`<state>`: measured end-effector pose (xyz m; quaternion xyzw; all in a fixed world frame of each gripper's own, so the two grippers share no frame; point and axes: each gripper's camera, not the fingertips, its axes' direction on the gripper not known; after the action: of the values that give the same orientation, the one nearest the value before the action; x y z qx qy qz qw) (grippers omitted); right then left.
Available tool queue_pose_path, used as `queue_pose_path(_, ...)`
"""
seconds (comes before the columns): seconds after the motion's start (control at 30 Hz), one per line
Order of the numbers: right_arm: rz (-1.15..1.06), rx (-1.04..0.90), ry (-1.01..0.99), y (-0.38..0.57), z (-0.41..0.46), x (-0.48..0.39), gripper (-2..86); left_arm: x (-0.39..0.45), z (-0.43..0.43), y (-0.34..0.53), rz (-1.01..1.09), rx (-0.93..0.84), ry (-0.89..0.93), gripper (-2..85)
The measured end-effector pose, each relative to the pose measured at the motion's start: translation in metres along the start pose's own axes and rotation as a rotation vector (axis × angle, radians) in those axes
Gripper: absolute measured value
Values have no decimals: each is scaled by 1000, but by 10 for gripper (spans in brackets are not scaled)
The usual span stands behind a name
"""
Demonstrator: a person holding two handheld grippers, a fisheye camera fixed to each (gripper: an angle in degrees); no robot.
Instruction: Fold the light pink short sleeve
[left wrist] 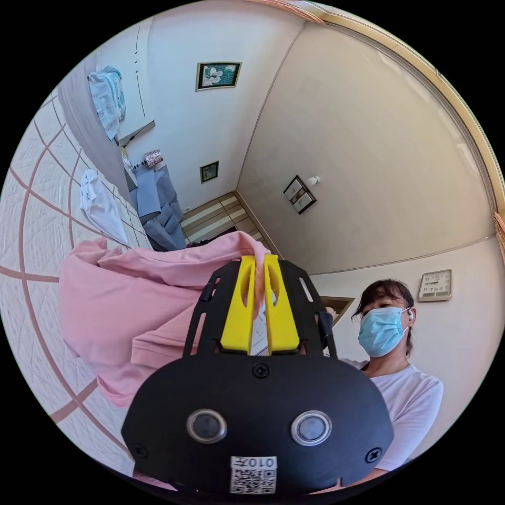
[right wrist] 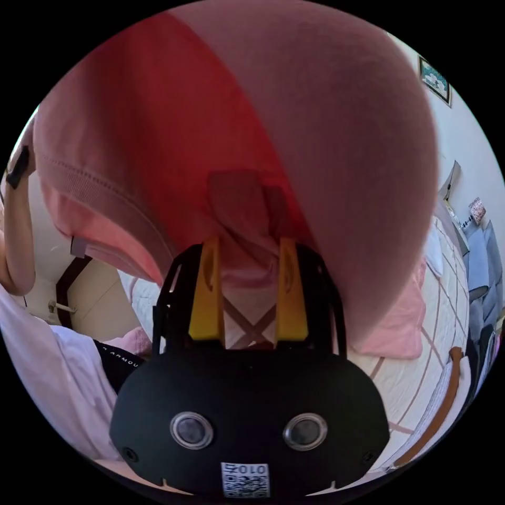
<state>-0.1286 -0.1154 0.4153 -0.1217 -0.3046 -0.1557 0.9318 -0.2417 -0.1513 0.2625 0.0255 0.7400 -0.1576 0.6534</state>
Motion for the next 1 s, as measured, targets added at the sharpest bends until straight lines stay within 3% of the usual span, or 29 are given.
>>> queue_pose_path(0.17, 11, -23, 12, 7, -12, -5, 31, -5, -58, -11, -21, 217, -139, 9)
queue_pose_path(0.3, -42, 6, 166, 33, -103, 4, 20, 30, -130, -13, 38, 496, -268, 10)
queue_pose_path(0.37, -12, 86, 170, 60, -166, 10, 18, 49, -142, -6, 55, 512, -306, 10)
queue_pose_path(0.43, 23, 229, 123, 104, -252, 5, 16, 63, -133, 8, 46, 441, -277, 11)
queue_pose_path(0.53, 15, 231, 200, 147, -315, -28, 15, 98, -86, 43, 77, 264, -185, 11)
queue_pose_path(0.63, 41, 158, 267, 168, -326, -43, 15, 126, -61, 67, 109, 211, -265, 13)
queue_pose_path(0.73, 161, 125, 110, 173, -301, -6, 17, 106, -41, 60, 54, 178, -285, 19)
queue_pose_path(0.83, 399, -46, 50, 175, -227, 60, 22, 59, -5, 40, -27, -50, -512, 32)
queue_pose_path(0.9, 480, -171, 91, 186, -173, 82, 27, 31, 24, 50, -73, -255, -789, 45)
queue_pose_path(1.0, 484, -157, 130, 215, -133, 70, 41, 65, 55, 78, 51, -344, -1002, 58)
